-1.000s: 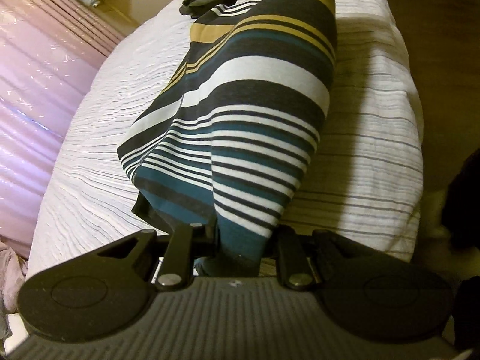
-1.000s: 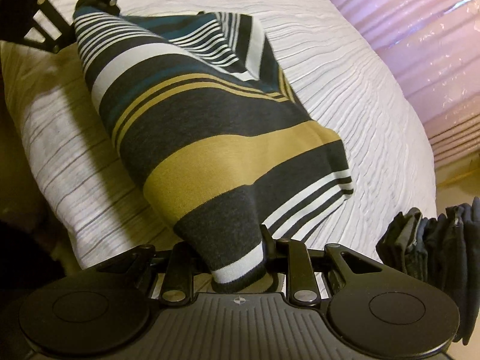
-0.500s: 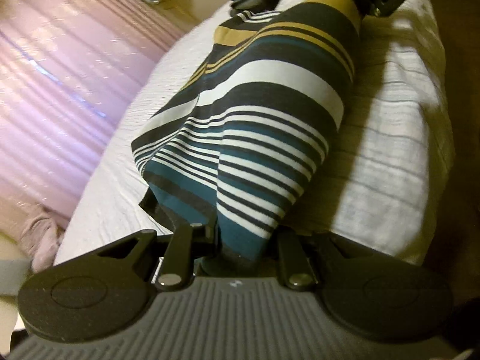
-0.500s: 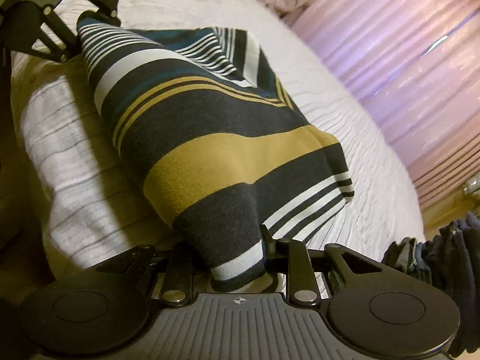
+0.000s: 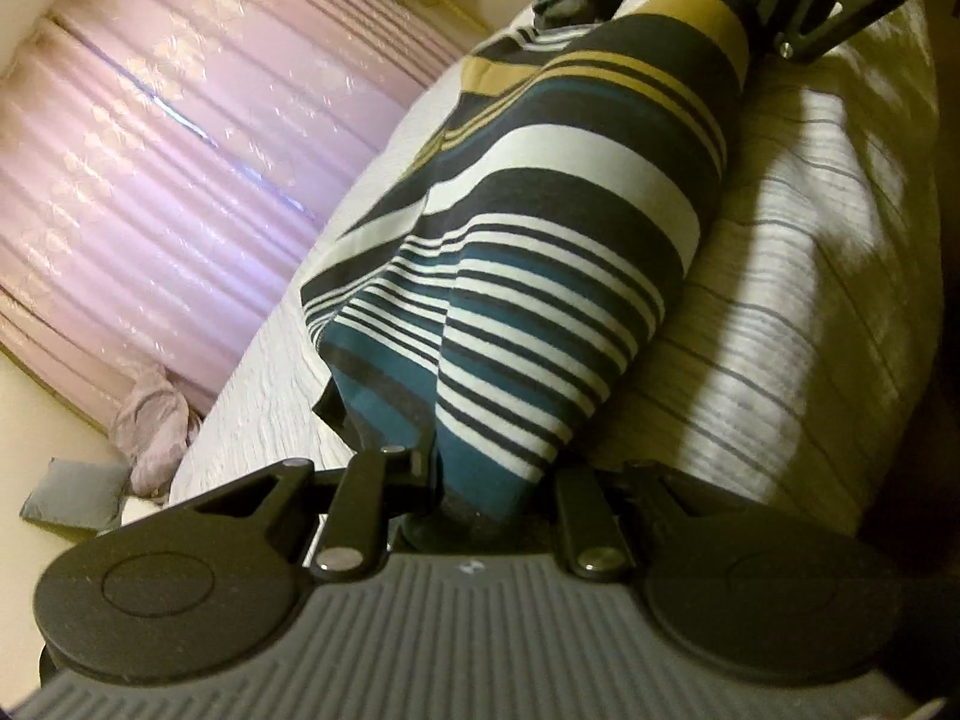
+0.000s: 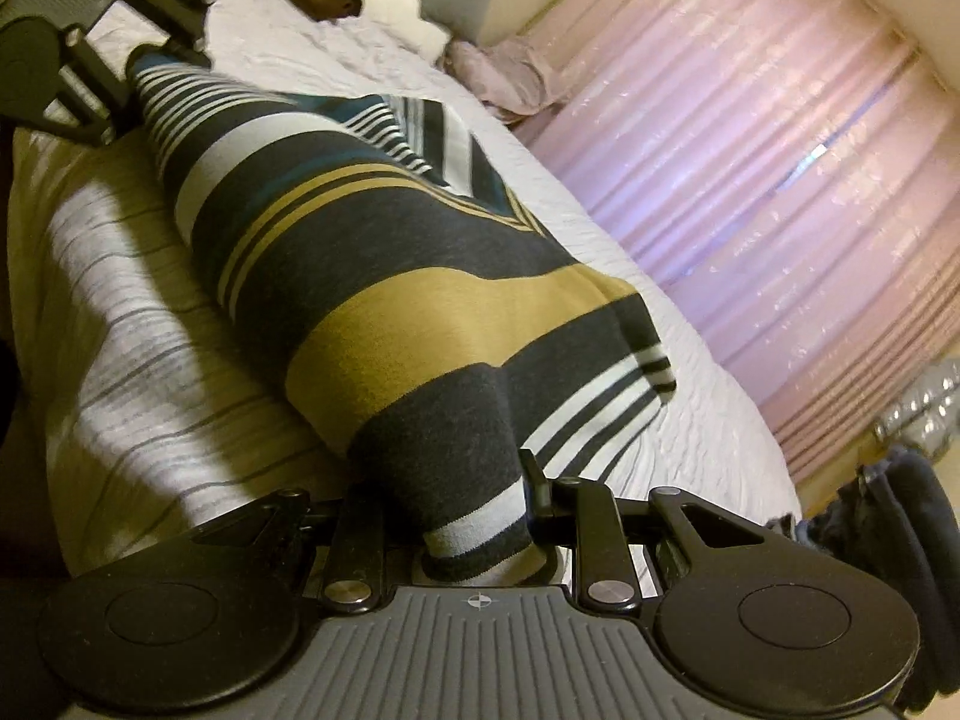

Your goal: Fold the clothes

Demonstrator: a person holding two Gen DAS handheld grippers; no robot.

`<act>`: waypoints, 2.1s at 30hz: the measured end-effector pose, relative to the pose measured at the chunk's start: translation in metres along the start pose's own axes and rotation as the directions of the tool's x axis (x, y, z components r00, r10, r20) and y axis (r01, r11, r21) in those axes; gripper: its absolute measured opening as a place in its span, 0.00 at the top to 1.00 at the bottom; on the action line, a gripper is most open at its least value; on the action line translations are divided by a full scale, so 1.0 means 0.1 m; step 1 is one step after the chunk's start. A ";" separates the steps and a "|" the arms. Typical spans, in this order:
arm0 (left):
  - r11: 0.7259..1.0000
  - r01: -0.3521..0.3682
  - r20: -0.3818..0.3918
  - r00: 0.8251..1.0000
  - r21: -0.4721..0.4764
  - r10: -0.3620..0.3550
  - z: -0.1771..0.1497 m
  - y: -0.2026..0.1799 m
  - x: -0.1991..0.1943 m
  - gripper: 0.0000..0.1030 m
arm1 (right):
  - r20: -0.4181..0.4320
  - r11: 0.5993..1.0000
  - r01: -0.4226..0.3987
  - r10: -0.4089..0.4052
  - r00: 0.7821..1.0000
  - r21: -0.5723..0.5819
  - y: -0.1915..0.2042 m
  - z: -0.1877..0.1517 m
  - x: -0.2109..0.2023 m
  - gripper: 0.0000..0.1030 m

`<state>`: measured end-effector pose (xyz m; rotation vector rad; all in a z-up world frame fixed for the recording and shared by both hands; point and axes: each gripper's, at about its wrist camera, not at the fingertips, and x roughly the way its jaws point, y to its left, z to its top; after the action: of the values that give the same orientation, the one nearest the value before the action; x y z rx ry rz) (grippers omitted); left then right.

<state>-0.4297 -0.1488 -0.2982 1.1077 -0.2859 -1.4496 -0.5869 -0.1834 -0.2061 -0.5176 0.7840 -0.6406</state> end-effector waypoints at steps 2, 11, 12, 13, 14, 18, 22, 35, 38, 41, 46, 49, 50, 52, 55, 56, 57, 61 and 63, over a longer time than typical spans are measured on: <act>1.000 0.012 -0.037 0.999 -0.002 -0.013 0.05 0.04 0.04 0.84 | -0.016 1.000 0.010 -0.010 1.000 0.008 0.01 0.04 0.02 0.77; 0.983 0.095 -0.064 0.992 -0.159 -0.107 -0.14 0.56 -0.42 0.57 | -0.027 0.996 -0.010 0.012 1.000 0.088 -0.31 -0.02 -0.32 0.44; 0.969 0.109 -0.062 0.990 -0.220 -0.125 -0.19 0.68 -0.44 0.57 | -0.027 0.988 -0.034 0.039 0.999 0.151 -0.41 -0.05 -0.35 0.44; 0.955 0.117 -0.059 0.989 -0.274 -0.138 -0.23 0.81 -0.43 0.56 | -0.027 0.972 -0.064 0.072 0.997 0.225 -0.53 -0.07 -0.35 0.44; 0.937 0.126 -0.052 0.987 -0.326 -0.151 -0.27 0.93 -0.42 0.56 | -0.025 0.954 -0.088 0.100 0.995 0.286 -0.63 -0.07 -0.33 0.44; 0.845 0.177 0.003 0.979 -0.505 -0.203 -0.33 1.42 -0.31 0.50 | -0.010 0.860 -0.159 0.188 0.982 0.486 -0.95 0.00 -0.23 0.44; 0.759 0.227 0.077 0.971 -0.610 -0.228 -0.25 1.76 -0.01 0.39 | -0.062 0.795 -0.215 0.302 0.951 0.568 -1.00 0.03 -0.28 0.44; 0.577 0.352 0.145 0.916 -0.737 -0.374 -0.11 1.93 1.09 0.39 | 0.067 0.551 -0.192 0.238 0.969 0.812 -1.89 -0.28 -0.11 0.44; 0.495 0.392 0.174 0.886 -0.776 -0.429 -0.12 1.96 1.34 0.44 | 0.158 0.502 -0.279 0.271 0.950 0.818 -1.98 -0.08 0.21 0.38; 0.458 0.419 0.196 0.868 -0.784 -0.457 -0.10 1.98 1.46 0.56 | 0.192 0.477 -0.314 0.287 0.938 0.821 -2.02 0.07 0.57 0.24; 0.456 0.433 0.204 0.860 -0.778 -0.469 -0.11 1.99 1.57 0.80 | 0.227 0.386 -0.356 0.340 0.913 0.851 -2.07 0.07 0.97 0.24; 0.466 0.440 0.220 0.864 -0.768 -0.454 -0.14 2.00 1.49 0.91 | 0.255 0.292 -0.364 0.350 0.901 0.884 -2.10 -0.04 1.11 0.27; 0.476 0.448 0.230 0.864 -0.757 -0.447 -0.15 1.99 1.44 0.92 | 0.260 0.270 -0.365 0.355 0.898 0.891 -2.10 -0.09 1.13 0.57; 0.498 0.468 0.255 0.863 -0.730 -0.437 -0.16 1.95 1.32 0.93 | 0.255 0.259 -0.355 0.351 0.901 0.898 -2.08 -0.16 1.11 0.79; 0.492 0.481 0.293 0.863 -0.725 -0.412 -0.20 1.95 1.19 0.95 | 0.272 0.261 -0.364 0.328 0.905 0.894 -2.10 -0.25 0.95 0.91; 0.486 0.479 0.301 0.865 -0.731 -0.401 -0.20 1.97 1.16 0.95 | 0.280 0.265 -0.369 0.318 0.906 0.891 -2.12 -0.26 0.89 0.92; 0.482 0.476 0.307 0.868 -0.735 -0.390 -0.19 2.00 1.14 0.95 | 0.288 0.270 -0.374 0.308 0.907 0.887 -2.14 -0.27 0.83 0.92; 0.467 0.452 0.304 0.882 -0.760 -0.359 -0.12 2.19 1.24 0.95 | 0.315 0.278 -0.384 0.262 0.912 0.881 -2.32 -0.18 0.76 0.93; 0.465 0.431 0.271 0.888 -0.773 -0.371 -0.10 2.22 1.40 0.95 | 0.297 0.289 -0.368 0.262 0.918 0.884 -2.37 -0.13 0.87 0.93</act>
<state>-0.2552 -0.3210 -0.2041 0.3263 0.6427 -1.7472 -0.6279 -0.4108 -0.1043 0.6995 0.2810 -0.5709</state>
